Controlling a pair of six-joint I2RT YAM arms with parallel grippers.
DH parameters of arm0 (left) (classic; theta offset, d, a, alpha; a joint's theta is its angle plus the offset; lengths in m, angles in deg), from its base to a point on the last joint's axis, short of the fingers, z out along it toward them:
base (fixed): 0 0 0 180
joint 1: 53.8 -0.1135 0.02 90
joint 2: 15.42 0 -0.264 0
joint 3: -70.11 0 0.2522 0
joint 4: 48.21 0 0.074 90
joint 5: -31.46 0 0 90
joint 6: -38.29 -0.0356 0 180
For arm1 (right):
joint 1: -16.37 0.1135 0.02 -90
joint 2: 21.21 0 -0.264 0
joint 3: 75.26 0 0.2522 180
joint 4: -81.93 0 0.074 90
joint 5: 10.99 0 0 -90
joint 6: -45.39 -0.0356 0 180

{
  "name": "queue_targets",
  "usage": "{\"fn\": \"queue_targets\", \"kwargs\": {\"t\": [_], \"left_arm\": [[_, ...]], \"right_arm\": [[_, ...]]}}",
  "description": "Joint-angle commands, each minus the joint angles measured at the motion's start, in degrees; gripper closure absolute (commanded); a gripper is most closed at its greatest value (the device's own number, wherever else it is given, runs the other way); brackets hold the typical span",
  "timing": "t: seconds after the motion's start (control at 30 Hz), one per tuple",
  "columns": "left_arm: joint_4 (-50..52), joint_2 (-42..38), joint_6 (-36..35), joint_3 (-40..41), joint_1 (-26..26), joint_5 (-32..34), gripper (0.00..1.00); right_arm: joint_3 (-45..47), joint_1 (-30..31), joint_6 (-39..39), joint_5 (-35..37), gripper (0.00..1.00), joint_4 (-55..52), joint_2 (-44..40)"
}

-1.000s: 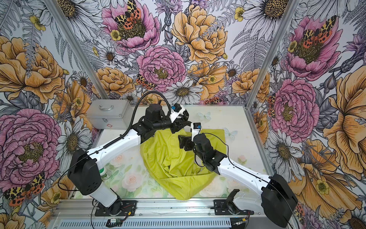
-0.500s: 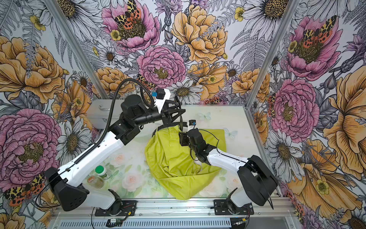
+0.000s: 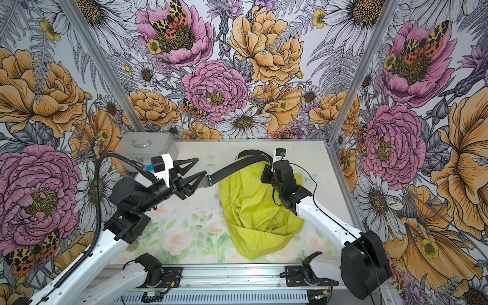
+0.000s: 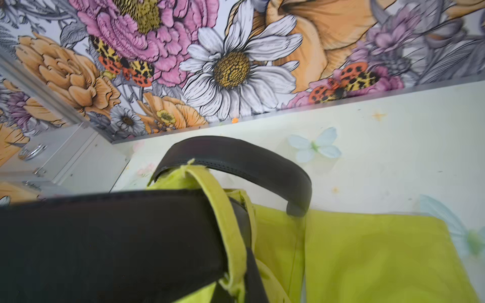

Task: Remove the belt from the trousers

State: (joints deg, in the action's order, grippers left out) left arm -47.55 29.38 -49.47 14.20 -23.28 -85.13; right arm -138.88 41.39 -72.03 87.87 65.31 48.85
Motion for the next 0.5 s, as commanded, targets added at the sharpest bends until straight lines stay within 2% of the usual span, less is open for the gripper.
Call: {"fn": "queue_targets", "kwargs": {"t": [0.0, 0.13, 0.27, 0.33, 0.47], "left_arm": [[-3.89, 0.73, -2.58, 5.47, -0.12, 0.93, 0.32], [-3.58, 2.16, -5.04, 6.18, -0.28, 0.99, 0.28], [-1.88, 4.90, -5.87, 2.66, -0.02, 0.26, 0.23], [2.92, 8.10, -7.39, -1.99, 1.83, 1.90, 0.22], [22.06, 20.88, -14.08, -18.03, 10.10, 9.70, 0.23]], "right_arm": [[-4.62, -0.48, 3.29, 0.21, 0.99, 0.95, -3.72], [-8.48, -0.74, 2.31, -3.62, 1.00, -1.43, -4.02], [-14.19, -0.67, 2.61, -6.03, 1.00, -6.25, -3.31], [-15.55, -0.58, 2.94, -6.85, 1.00, -7.56, -3.18], [-16.01, 0.23, 3.34, -7.20, 1.00, -9.36, -3.04]]}}
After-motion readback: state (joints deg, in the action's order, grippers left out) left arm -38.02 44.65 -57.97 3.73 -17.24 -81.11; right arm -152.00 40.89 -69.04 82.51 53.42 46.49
